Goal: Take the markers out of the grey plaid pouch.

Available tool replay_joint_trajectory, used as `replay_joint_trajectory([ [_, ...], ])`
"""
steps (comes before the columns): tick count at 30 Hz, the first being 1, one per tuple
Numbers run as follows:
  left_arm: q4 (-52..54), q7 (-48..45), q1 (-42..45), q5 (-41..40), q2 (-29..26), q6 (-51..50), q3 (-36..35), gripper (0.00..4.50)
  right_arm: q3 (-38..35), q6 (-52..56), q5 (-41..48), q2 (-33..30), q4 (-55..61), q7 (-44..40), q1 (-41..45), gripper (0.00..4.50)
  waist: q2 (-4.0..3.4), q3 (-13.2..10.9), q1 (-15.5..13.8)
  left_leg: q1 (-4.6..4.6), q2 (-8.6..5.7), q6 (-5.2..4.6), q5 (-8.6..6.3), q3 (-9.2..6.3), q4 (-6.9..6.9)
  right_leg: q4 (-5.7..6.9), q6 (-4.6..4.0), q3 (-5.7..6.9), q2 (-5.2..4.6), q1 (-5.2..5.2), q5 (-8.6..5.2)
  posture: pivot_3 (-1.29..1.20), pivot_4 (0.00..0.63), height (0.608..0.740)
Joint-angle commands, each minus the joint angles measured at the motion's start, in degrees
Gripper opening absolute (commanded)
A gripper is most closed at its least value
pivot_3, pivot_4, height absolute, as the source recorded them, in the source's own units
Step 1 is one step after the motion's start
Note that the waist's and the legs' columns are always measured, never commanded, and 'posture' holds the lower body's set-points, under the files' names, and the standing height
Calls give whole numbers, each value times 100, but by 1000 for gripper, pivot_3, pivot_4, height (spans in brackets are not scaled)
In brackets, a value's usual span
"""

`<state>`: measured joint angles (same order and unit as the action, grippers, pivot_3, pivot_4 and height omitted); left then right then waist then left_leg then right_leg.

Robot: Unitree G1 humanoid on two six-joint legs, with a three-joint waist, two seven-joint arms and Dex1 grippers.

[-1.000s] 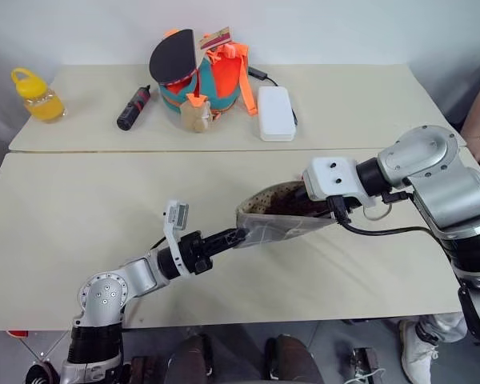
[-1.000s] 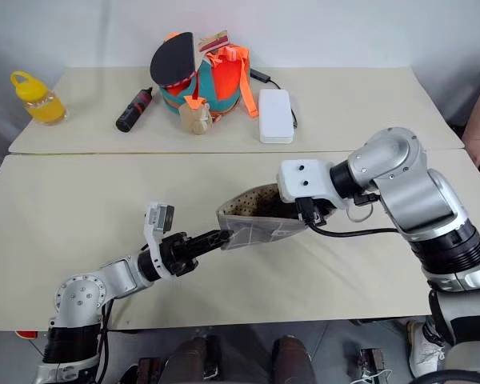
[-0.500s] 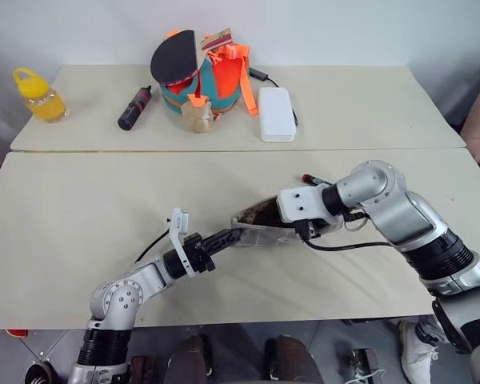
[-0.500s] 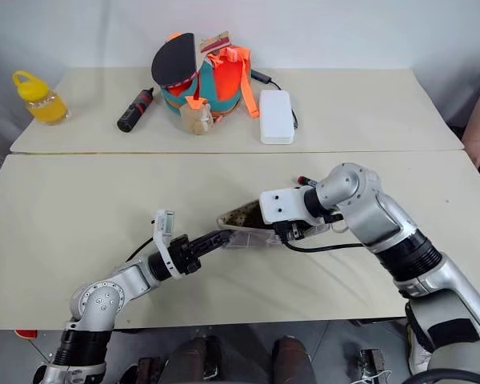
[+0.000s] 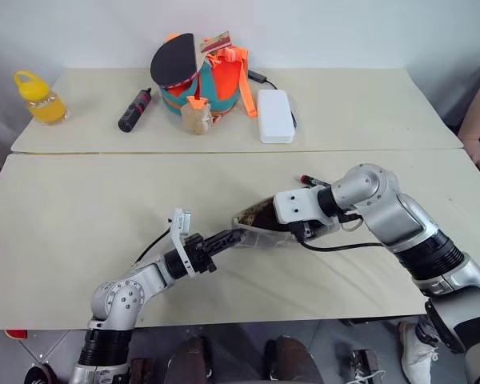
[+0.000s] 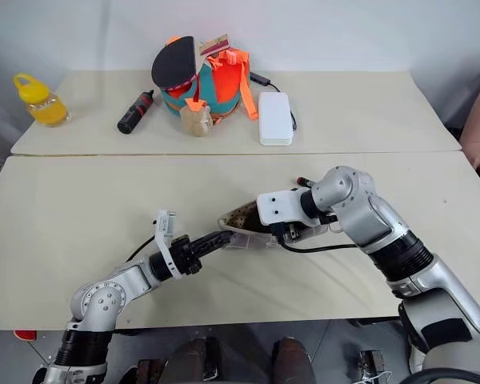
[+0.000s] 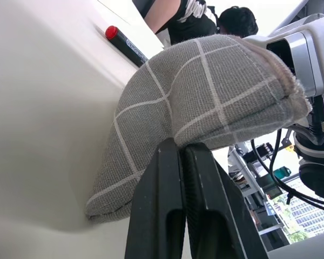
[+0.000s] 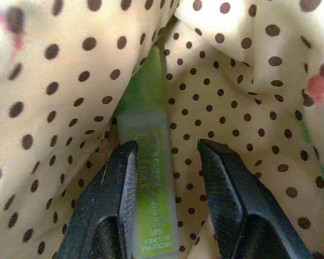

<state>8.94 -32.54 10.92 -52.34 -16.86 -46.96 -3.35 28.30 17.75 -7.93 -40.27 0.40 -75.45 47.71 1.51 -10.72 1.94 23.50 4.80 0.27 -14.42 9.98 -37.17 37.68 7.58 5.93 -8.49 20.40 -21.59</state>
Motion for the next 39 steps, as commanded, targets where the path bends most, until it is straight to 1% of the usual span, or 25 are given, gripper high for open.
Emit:
replay_joint_trajectory([
  [1,189,41,-70,92,-7,-8,7,0,126,215,-73,-33,-16,-152,-214,1839,1,1,-1,-1,0,0,0,0,0,0,0,0,0,-1,0,0,150,740],
  [4,230,52,-81,82,16,-27,-13,0,30,386,56,-52,96,-287,-219,1839,3,1,-3,-3,0,1,-2,0,1,0,0,-1,0,-3,0,0,150,740],
  [10,253,49,-75,109,46,-51,-35,0,-16,405,32,-41,33,-344,-168,1839,3,1,-10,2,0,1,-2,1,2,-1,0,-1,-2,3,0,0,150,740],
  [14,256,63,-74,123,62,-49,-42,0,52,234,-135,-12,-202,-190,-218,1839,3,1,-12,2,0,0,-2,2,2,-4,0,-1,-2,3,0,0,150,740],
  [18,271,79,-79,135,52,-52,-48,0,39,281,-108,11,-196,-176,-270,1064,3,1,-10,2,0,1,-2,2,3,-5,0,-1,-2,3,0,0,150,740],
  [20,284,82,-85,139,44,-50,-53,0,1,287,-71,19,-158,-170,-261,1067,3,1,-8,2,0,1,-2,2,3,-5,0,-1,-2,3,0,0,150,740],
  [24,347,17,-70,308,-78,123,-64,0,-412,470,309,-65,132,-262,-98,1067,3,1,-10,3,0,0,-2,2,4,-5,0,-1,-2,4,0,0,150,740],
  [27,370,77,54,349,-207,201,-272,0,-954,791,824,-164,430,-363,35,1067,3,1,-16,6,0,1,-3,1,7,-9,0,-1,-2,7,0,0,150,740],
  [31,395,89,246,354,-381,290,-420,0,-1388,941,1166,-415,576,-414,205,1067,1,0,-33,21,-2,-1,-3,-1,6,-12,0,2,-4,17,0,0,150,740],
  [33,400,90,343,403,-425,347,-448,0,-1492,974,1294,-464,590,-387,263,1067,1,0,-29,28,-2,-1,-4,-2,5,-16,0,4,-4,21,0,0,150,740],
  [37,361,91,520,524,-504,516,-519,0,-1689,887,1568,-327,544,-192,337,1067,1,0,-29,49,-2,-1,-5,-6,8,-24,0,10,-3,33,0,0,150,740],
  [39,285,83,604,681,-568,728,-579,0,-1860,1018,1903,-129,590,-69,426,1067,2,0,-28,64,-2,-1,-5,-5,7,-22,1,11,-3,50,0,0,150,740],
])
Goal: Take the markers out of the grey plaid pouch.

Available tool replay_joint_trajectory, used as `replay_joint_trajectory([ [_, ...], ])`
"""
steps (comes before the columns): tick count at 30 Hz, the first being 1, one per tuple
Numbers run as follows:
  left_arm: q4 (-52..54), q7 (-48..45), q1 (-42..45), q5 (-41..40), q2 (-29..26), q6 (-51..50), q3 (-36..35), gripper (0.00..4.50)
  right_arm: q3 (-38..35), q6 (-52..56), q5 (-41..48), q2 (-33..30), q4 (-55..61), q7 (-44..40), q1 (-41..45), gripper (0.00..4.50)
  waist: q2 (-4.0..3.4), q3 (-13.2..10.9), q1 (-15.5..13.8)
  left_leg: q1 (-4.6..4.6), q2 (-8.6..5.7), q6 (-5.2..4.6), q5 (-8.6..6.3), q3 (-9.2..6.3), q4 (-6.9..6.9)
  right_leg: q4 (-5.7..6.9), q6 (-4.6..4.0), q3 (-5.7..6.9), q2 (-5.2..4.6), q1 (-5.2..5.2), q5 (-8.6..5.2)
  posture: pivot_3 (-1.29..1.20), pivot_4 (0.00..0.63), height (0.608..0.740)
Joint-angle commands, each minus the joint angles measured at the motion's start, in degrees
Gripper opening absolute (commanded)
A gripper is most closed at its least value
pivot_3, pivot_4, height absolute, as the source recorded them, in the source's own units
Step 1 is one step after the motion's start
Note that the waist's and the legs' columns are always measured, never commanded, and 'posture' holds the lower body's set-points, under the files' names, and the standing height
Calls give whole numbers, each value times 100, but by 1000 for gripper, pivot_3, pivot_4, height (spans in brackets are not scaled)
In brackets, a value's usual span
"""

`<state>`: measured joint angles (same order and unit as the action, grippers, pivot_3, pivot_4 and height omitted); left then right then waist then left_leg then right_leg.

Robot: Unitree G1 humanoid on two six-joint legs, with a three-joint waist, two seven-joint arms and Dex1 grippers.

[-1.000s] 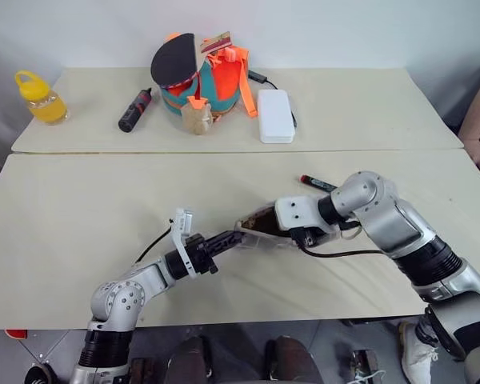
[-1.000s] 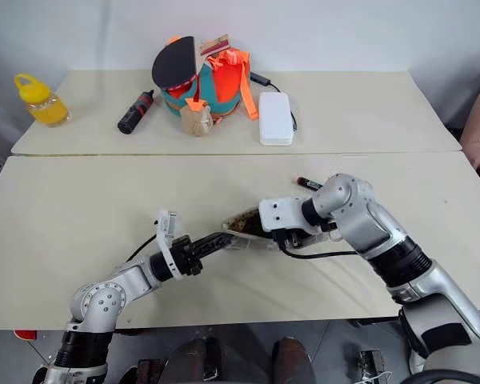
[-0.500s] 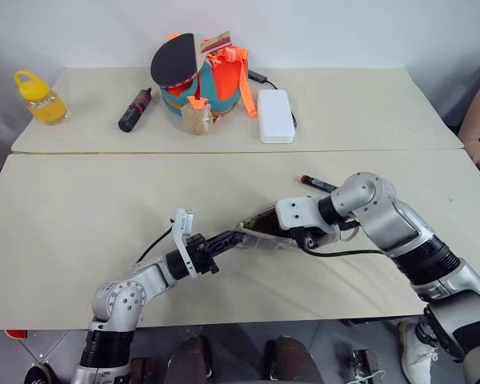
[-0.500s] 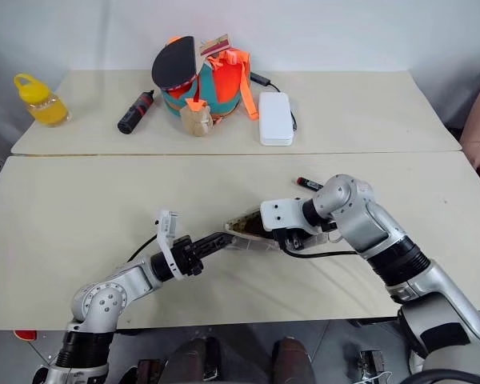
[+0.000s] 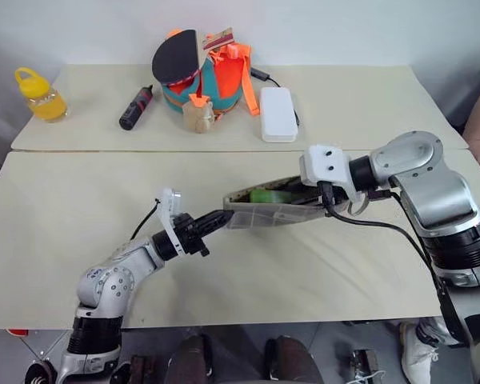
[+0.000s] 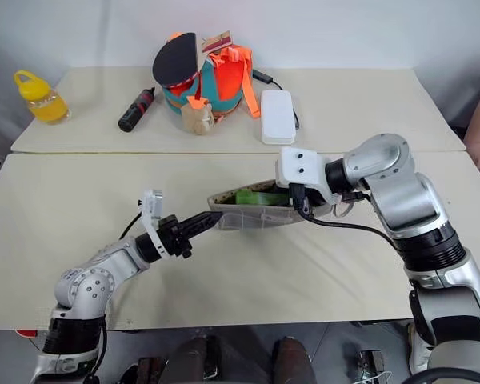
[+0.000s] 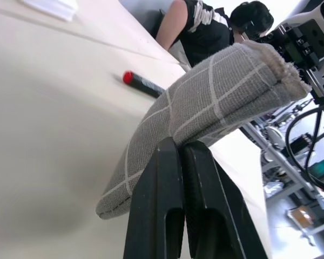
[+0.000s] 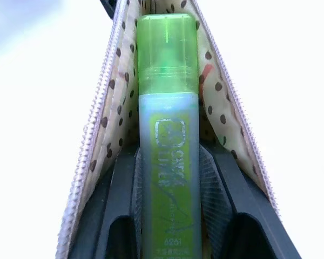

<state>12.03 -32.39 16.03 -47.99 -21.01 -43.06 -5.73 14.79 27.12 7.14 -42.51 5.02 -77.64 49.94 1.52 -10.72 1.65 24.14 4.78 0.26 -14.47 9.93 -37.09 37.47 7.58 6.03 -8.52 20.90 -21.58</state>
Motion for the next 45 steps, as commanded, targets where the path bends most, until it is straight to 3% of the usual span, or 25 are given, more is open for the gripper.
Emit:
replay_joint_trajectory([
  [1,-41,67,134,339,-204,420,-350,0,-574,152,553,179,156,190,240,1067,1,-1,1,5,0,0,0,3,0,4,0,-2,0,9,0,0,150,740],
  [11,-94,-165,130,837,-377,1101,-505,0,-632,-83,786,515,-44,552,377,1067,1,-3,-9,14,-1,0,0,9,0,14,1,-5,0,25,0,0,150,740],
  [14,-416,-104,151,1485,-657,1859,-721,0,-660,-26,805,382,-48,529,360,1067,2,-3,10,15,0,1,1,10,1,19,1,-5,1,32,0,0,150,740],
  [20,-769,102,254,2551,-1242,3271,-1118,0,-165,-1160,-286,-450,-801,594,-458,1067,14,-8,-17,17,0,0,0,20,3,15,1,-8,0,38,0,0,150,740],
  [24,-626,257,-3,3191,-1374,3763,-908,0,-110,-2143,-830,-434,-1642,1108,-870,1067,13,-10,-5,17,-4,-2,-1,27,4,15,2,-10,-5,39,1,0,150,740],
  [29,-529,349,-691,3808,-1132,4150,-417,0,-116,-2672,-1057,-316,-2055,1435,-1159,1067,12,-10,64,16,3,1,1,37,8,25,2,-16,0,51,1,0,150,740],
  [32,-722,675,-804,4224,-1014,4382,-321,743,-273,-2700,-917,-103,-2187,1653,-1119,1067,12,-10,72,15,10,4,3,38,-3,35,1,-16,4,52,1,0,150,740],
  [36,-836,674,-706,4191,-956,4427,-358,2028,-412,-2402,-641,52,-2059,1497,-1103,2458,12,-10,60,14,11,0,8,38,-11,41,-4,-17,1,50,4,0,150,740],
  [42,-358,-287,-1223,2835,-949,3830,-646,4043,-997,-1785,253,375,-1693,1575,-1398,4500,12,-10,32,15,11,2,6,36,6,38,-4,-13,0,55,4,0,150,740],
  [43,-289,-431,-1342,2682,-954,3792,-673,4365,-1109,-1733,370,450,-1654,1639,-1454,4500,12,-10,31,15,12,4,4,36,7,37,-4,-11,1,55,4,0,150,740],
  [45,-187,-386,-1527,2651,-934,3761,-773,4439,-1353,-1712,627,613,-1587,1744,-1614,4500,12,-10,10,15,11,5,1,35,9,35,-4,-9,0,55,4,0,150,740],
])
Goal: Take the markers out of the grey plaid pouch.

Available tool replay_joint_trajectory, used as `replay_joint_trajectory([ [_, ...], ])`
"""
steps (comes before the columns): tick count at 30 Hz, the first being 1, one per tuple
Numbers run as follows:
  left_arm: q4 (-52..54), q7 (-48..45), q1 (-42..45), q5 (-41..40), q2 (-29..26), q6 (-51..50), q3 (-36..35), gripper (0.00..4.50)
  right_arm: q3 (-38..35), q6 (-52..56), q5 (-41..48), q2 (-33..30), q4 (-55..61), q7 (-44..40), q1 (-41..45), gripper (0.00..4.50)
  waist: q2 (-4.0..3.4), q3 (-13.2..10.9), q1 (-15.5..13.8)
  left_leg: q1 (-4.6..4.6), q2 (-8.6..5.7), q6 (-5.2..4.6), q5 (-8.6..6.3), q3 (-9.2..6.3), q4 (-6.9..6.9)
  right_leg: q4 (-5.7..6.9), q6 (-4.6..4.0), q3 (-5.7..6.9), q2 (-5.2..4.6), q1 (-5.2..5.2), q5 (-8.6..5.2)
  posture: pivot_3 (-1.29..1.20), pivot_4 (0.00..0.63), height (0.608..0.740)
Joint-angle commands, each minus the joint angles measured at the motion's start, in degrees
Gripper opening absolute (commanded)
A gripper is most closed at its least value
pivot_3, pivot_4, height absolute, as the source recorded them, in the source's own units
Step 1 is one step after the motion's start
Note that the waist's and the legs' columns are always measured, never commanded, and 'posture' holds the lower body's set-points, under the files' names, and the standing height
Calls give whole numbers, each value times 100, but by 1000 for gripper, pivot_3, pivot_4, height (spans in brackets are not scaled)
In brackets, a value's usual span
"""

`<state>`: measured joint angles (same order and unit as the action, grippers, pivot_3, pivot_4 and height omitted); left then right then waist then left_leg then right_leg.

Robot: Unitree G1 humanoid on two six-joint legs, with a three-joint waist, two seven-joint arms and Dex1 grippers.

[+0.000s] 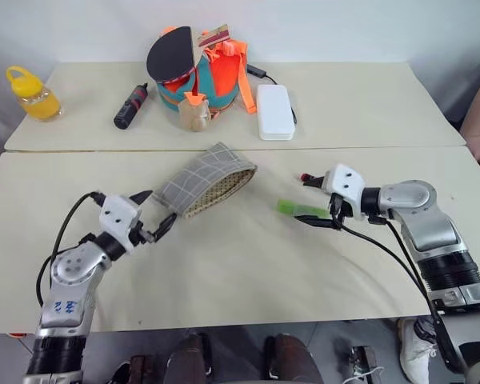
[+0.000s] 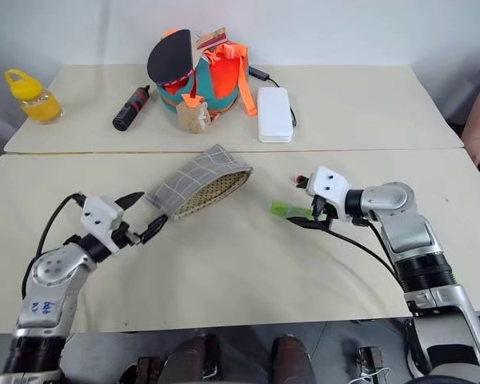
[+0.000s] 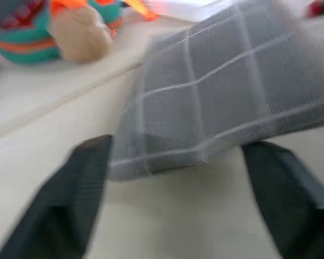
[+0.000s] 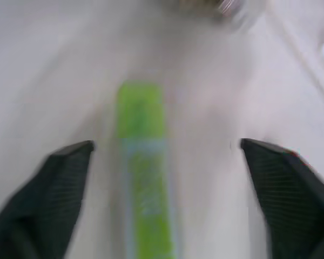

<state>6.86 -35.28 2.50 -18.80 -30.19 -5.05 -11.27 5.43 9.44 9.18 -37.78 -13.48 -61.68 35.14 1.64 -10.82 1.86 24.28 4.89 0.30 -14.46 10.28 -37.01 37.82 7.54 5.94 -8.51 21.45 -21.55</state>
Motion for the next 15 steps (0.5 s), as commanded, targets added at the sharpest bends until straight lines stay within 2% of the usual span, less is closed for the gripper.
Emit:
replay_joint_trajectory([
  [1,486,-123,-347,-491,27,-126,-344,4439,-582,-172,501,247,354,289,-375,4500,0,0,-18,0,0,0,0,0,-2,-2,0,1,0,0,0,0,150,740],
  [7,1053,32,-949,-1333,41,-769,-1022,4439,-1248,-492,929,429,1086,636,-1621,4500,0,0,-39,0,-5,-4,-2,-10,-12,-5,0,1,-5,-13,0,0,150,740],
  [15,1205,125,-1444,-1633,86,-1098,-1608,4439,-1925,-783,1124,264,1216,763,-2581,4500,-1,1,-1,-12,-3,-3,-1,-10,-11,-2,0,-1,-1,-20,0,0,150,740],
])
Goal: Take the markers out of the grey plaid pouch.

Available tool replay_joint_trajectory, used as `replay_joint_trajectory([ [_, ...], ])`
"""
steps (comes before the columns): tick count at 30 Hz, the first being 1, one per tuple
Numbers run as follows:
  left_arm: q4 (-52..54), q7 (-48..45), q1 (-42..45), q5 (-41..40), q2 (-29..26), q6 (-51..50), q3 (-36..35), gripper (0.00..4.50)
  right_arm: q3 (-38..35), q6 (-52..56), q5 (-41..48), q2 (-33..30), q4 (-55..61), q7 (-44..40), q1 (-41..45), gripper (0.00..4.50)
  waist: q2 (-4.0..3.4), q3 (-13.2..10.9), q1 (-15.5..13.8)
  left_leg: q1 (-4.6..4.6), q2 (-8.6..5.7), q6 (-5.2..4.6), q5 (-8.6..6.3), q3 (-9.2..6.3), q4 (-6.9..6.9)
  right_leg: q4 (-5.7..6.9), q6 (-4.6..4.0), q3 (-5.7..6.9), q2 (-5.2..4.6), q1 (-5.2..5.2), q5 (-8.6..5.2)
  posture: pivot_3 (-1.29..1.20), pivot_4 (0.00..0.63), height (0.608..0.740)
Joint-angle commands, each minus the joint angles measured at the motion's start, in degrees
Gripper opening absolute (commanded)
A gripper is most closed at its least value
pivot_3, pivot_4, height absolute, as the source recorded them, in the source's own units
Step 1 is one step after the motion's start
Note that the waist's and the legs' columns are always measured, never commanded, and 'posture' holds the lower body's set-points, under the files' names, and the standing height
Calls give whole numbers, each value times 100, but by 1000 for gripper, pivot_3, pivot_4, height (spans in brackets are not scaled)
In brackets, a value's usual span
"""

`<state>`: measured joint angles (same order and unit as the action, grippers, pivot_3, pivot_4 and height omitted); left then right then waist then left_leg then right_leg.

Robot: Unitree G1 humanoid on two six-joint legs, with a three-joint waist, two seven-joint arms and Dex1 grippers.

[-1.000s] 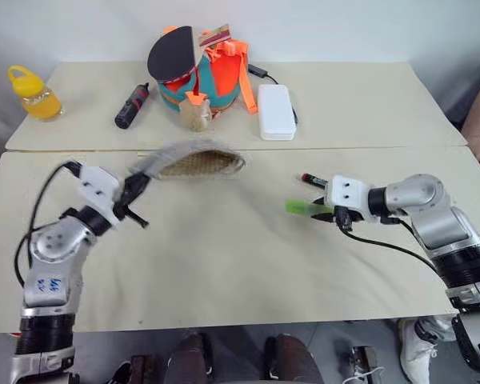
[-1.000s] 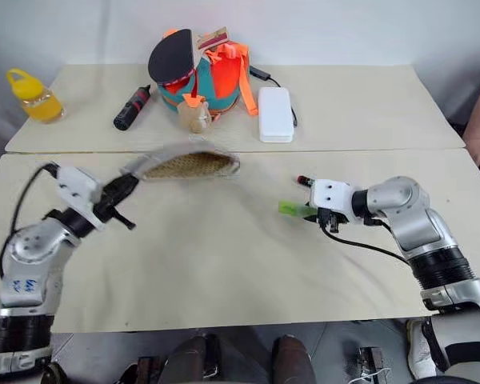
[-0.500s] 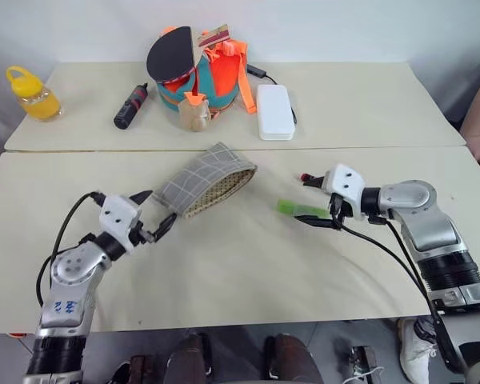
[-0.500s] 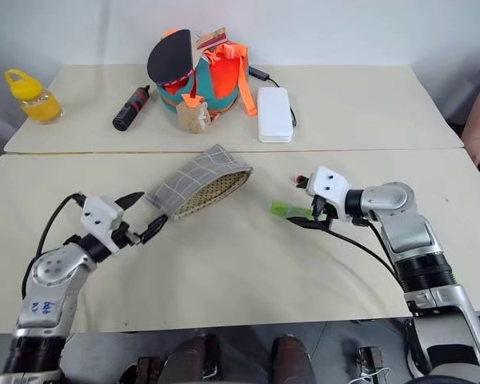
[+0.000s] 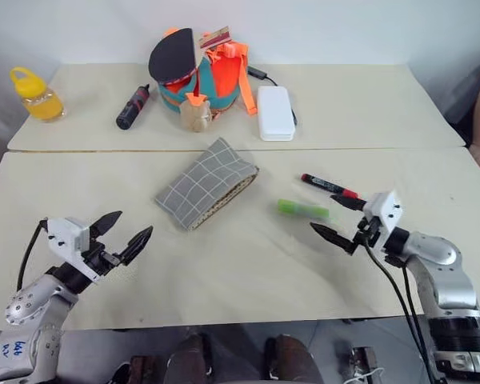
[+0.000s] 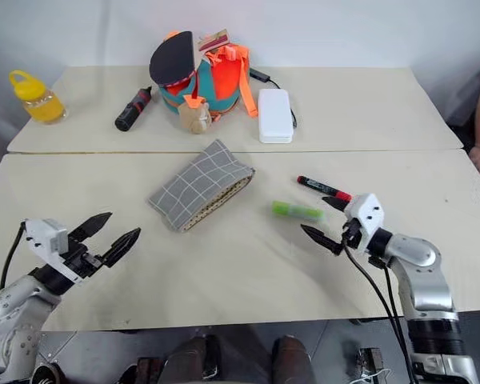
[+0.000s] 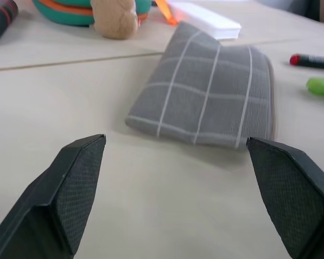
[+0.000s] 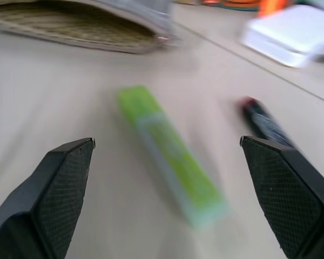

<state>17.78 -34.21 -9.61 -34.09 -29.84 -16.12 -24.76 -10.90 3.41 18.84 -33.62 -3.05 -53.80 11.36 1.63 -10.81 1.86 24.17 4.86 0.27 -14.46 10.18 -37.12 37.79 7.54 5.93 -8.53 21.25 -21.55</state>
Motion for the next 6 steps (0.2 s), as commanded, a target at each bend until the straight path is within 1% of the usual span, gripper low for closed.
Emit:
replay_joint_trajectory([
  [1,63,16,-313,-61,66,38,-274,4439,-301,-235,135,-167,169,-51,-296,4500,0,0,-2,0,0,0,0,0,2,0,0,0,1,0,0,0,150,740],
  [6,-49,47,-393,-8,84,79,-324,4439,-236,-350,76,-214,7,-78,-368,4500,0,0,-11,0,0,-1,0,0,-3,-2,-1,0,1,0,0,0,150,740],
])
